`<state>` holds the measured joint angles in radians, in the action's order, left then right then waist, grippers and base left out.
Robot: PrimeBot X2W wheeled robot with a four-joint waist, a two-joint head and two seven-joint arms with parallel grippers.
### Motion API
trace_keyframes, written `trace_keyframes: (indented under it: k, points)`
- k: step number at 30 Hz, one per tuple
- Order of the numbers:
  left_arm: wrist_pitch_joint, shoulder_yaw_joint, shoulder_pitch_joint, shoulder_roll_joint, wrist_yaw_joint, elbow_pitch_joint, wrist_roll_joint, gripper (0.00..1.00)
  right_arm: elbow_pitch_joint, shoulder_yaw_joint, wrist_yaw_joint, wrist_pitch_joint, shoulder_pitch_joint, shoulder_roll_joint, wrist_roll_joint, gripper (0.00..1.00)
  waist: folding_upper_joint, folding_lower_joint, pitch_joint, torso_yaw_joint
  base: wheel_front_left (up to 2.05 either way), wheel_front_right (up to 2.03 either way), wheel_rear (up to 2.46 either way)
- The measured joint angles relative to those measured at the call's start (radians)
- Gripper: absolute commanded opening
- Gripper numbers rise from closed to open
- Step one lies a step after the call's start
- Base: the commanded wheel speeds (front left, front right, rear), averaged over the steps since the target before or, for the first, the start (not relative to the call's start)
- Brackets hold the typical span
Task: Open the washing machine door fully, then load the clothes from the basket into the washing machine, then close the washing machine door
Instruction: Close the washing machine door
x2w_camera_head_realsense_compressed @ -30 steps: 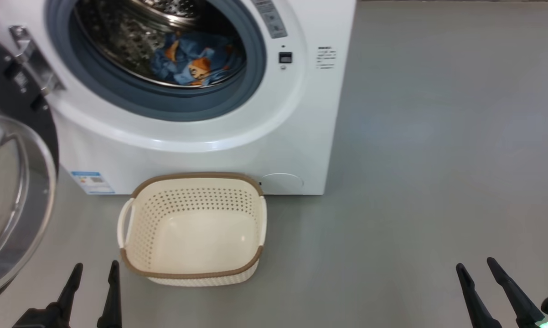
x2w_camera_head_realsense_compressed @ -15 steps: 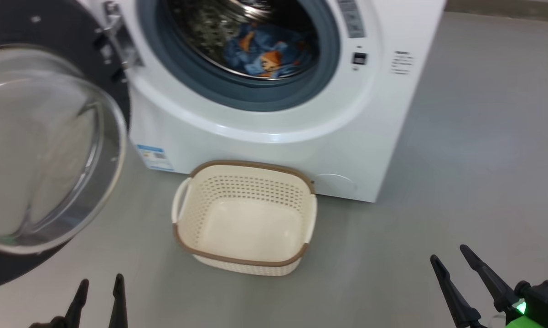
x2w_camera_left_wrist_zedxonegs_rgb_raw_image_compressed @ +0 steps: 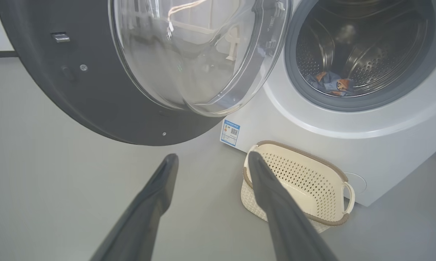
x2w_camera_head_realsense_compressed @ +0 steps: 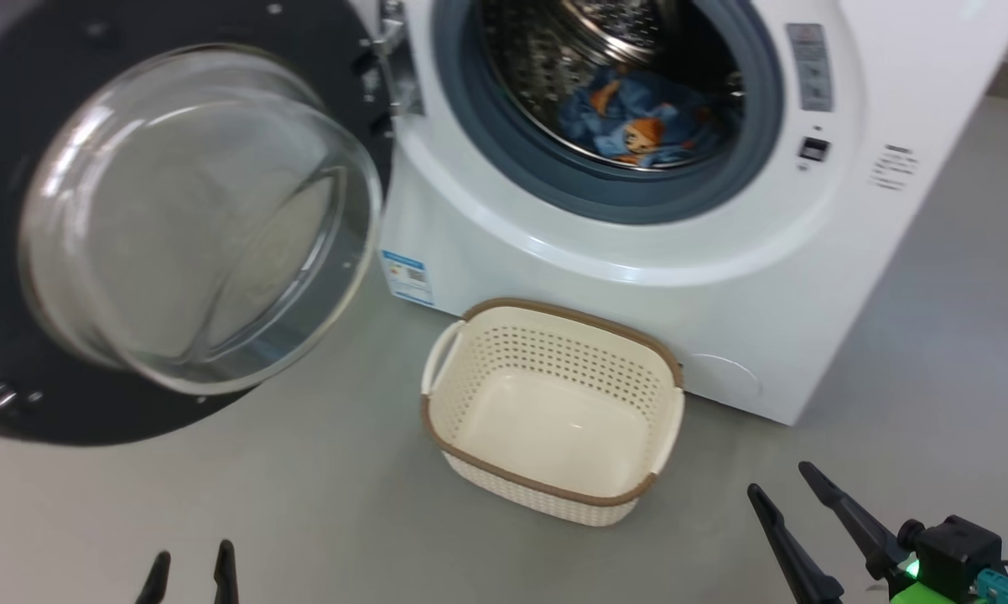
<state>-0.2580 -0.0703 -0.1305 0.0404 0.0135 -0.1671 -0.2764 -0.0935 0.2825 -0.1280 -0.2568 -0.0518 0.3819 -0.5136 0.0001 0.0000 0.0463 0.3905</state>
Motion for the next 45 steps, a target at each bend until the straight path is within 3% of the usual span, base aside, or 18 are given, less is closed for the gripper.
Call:
trace_keyframes:
  k: [9, 20, 21, 23, 24, 31, 35, 42, 45]
  points:
    - [0.0, 0.009, -0.034, 0.0, 0.009, 0.006, -0.014, 1.0, -0.01, 0.027, 0.0, 0.0, 0.016, -0.001, -0.002, 1.0, 0.0, 0.0, -0.024, 0.089, 0.0, 0.0, 0.0]
    - [0.0, -0.006, -0.035, 0.0, 0.015, 0.05, -0.097, 0.99, -0.01, 0.03, 0.0, 0.0, 0.018, 0.002, -0.015, 1.0, 0.0, 0.0, -0.021, 0.104, 0.0, 0.0, 0.0]
    - [0.0, -0.016, -0.033, 0.0, 0.007, 0.062, -0.11, 0.57, -0.01, 0.028, 0.0, 0.0, 0.018, 0.002, -0.017, 1.0, -0.0001, 0.0, -0.021, 0.104, 0.0, 0.0, 0.0]
    - [0.0, -0.043, -0.03, 0.0, -0.006, 0.087, -0.117, 0.13, -0.011, 0.026, 0.0, 0.0, 0.018, 0.002, -0.017, 1.0, 0.0, 0.0, -0.02, 0.104, 0.0, 0.0, 0.0]
    - [0.0, -0.058, -0.025, 0.0, -0.016, 0.104, -0.117, 0.0, -0.011, 0.024, 0.0, 0.0, 0.018, 0.001, -0.017, 1.0, 0.0, 0.0001, -0.02, 0.104, 0.0, 0.0, 0.0]
    - [0.0, -0.199, 0.109, 0.009, -0.1, 0.199, -0.07, 0.0, -0.002, -0.012, 0.0, 0.0, 0.014, -0.002, -0.017, 1.0, 0.0, 0.0, -0.014, 0.09, 0.0, 0.0, 0.0]
    - [0.0, -0.33, 0.247, 0.04, -0.126, 0.223, -0.147, 0.0, 0.01, -0.036, 0.0, 0.0, 0.014, -0.002, -0.016, 1.0, -0.0001, 0.0001, 0.003, 0.073, 0.0, 0.0, 0.0]
    - [-0.002, -0.419, 0.451, 0.185, -0.139, 0.107, -0.304, 0.0, 0.021, -0.066, 0.0, 0.0, 0.015, 0.006, -0.016, 1.0, 0.0, 0.0001, 0.047, 0.036, 0.0, 0.0, 0.0]
    - [0.004, -0.419, 0.547, 0.27, -0.142, -0.014, -0.451, 0.0, 0.028, -0.073, 0.0, 0.0, 0.016, 0.022, -0.016, 1.0, -0.0001, 0.0001, 0.076, 0.017, 0.0, 0.0, 0.0]
